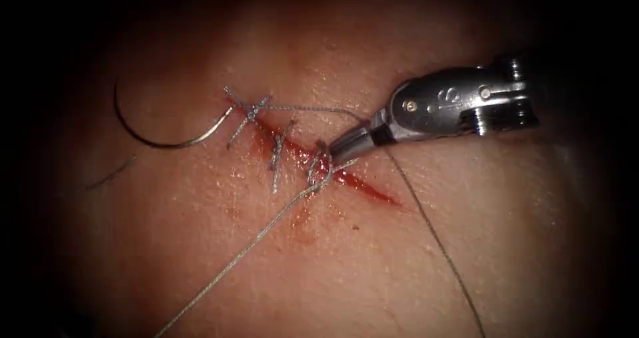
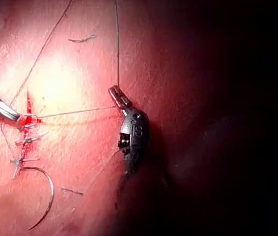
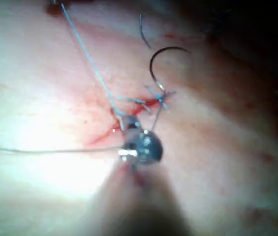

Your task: Wound Closure

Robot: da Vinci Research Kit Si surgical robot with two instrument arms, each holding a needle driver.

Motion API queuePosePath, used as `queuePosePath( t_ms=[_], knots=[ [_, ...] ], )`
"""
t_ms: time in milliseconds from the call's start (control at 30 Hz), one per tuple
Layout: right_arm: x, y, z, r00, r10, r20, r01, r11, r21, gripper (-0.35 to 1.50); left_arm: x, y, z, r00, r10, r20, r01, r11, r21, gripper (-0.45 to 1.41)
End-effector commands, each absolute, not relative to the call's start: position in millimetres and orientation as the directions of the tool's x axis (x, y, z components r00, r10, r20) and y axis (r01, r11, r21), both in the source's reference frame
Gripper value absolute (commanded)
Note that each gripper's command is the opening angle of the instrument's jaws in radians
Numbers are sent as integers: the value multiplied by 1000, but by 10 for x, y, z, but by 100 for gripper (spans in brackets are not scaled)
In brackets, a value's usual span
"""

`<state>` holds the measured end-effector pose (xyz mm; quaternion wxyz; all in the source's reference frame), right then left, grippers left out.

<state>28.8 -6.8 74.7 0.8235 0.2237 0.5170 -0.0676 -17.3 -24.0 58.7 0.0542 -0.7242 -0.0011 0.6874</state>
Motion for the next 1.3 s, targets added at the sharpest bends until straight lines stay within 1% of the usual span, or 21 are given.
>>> queuePosePath(
  t_ms=[33, 467, 867, 1300],
  knots=[
    [293, -69, 753, 454, 117, -883, 345, 891, 295, -35, -177, -249, 592, 56, 79, -995, -72, -994, -83, -45],
    [284, -41, 756, 469, 97, -878, 322, 907, 272, -35, -153, -298, 598, 37, 115, -993, -93, -989, -118, -45],
    [266, -14, 784, 533, 58, -844, 259, 939, 228, -35, -165, -330, 589, 36, 130, -991, -93, -987, -133, -45],
    [263, -13, 801, 563, 42, -825, 235, 949, 208, -35, -154, -341, 598, 37, 136, -990, -79, -987, -139, -45]
  ],
)
